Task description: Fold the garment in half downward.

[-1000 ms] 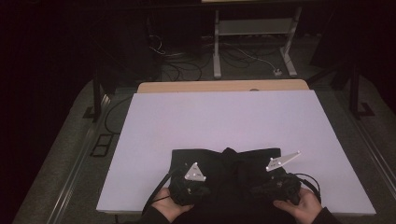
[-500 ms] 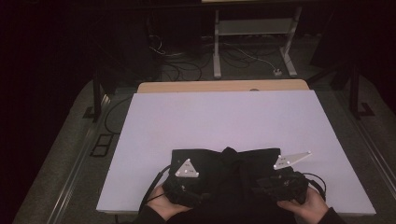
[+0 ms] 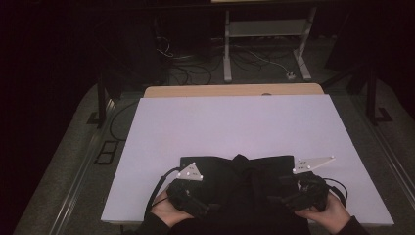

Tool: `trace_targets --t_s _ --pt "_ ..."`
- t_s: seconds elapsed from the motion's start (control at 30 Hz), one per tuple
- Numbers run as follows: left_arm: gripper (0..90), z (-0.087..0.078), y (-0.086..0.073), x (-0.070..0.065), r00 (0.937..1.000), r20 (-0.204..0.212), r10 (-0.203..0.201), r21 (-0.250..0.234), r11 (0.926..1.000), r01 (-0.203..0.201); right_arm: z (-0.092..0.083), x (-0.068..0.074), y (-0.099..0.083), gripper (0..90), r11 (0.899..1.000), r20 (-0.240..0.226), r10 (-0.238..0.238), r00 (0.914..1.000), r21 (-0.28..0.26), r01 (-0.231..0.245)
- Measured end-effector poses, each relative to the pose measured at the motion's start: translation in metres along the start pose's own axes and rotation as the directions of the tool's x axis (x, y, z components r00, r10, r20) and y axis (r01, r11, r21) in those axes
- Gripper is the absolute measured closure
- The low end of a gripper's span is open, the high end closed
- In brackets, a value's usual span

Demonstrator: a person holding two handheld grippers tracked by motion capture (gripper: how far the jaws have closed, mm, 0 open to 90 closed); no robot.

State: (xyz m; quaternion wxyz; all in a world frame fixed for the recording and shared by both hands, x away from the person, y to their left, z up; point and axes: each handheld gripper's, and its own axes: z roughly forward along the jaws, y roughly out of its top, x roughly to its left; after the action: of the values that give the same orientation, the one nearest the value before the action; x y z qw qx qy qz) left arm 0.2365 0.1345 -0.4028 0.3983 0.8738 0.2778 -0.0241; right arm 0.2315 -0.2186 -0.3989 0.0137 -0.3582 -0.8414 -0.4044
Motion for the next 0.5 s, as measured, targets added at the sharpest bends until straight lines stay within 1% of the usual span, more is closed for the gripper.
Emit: trace_targets --t_s 0.07,0.17,0.2,0.3,0.4,0.47,0.5 --pt "0.0 0.0 0.0 0.001 1.0 0.002 -0.005 -0.003 1.0 0.005 -0.001 -0.001 0.001 12.3 1.0 0.003 -0.001 1.0 -0.007 0.001" --pt "0.0 -0.001 0.0 0.003 1.0 0.005 -0.001 -0.007 1.0 0.001 -0.003 -0.001 0.003 2.1 1.0 0.017 -0.001 0.9999 -0.006 0.001" --pt "0.0 -0.001 0.0 0.003 1.0 0.004 0.004 -0.011 0.9999 -0.004 -0.004 -0.001 0.003 0.0 1.0 0.02 0.0 0.9998 -0.006 0.0" --pt "0.0 -0.003 0.002 0.005 0.9999 0.001 0.012 -0.028 0.9995 -0.012 -0.006 -0.004 0.004 0.0 1.0 0.013 -0.013 0.9998 -0.003 0.013" --pt "0.0 -0.007 0.004 0.006 0.9997 -0.005 0.024 -0.042 0.9988 -0.025 -0.008 -0.007 0.006 0.0 1.0 0.015 -0.011 0.9998 0.003 0.011" --pt "0.0 -0.01 0.006 0.007 0.9995 -0.008 0.03 -0.049 0.9983 -0.031 -0.01 -0.009 0.008 0.0 1.0 0.011 -0.019 0.9998 -0.001 0.019" --pt "0.0 -0.011 0.006 0.007 0.9996 -0.01 0.026 -0.056 0.9981 -0.027 -0.012 -0.011 0.008 0.0 1.0 0.011 -0.014 0.9998 -0.004 0.014"
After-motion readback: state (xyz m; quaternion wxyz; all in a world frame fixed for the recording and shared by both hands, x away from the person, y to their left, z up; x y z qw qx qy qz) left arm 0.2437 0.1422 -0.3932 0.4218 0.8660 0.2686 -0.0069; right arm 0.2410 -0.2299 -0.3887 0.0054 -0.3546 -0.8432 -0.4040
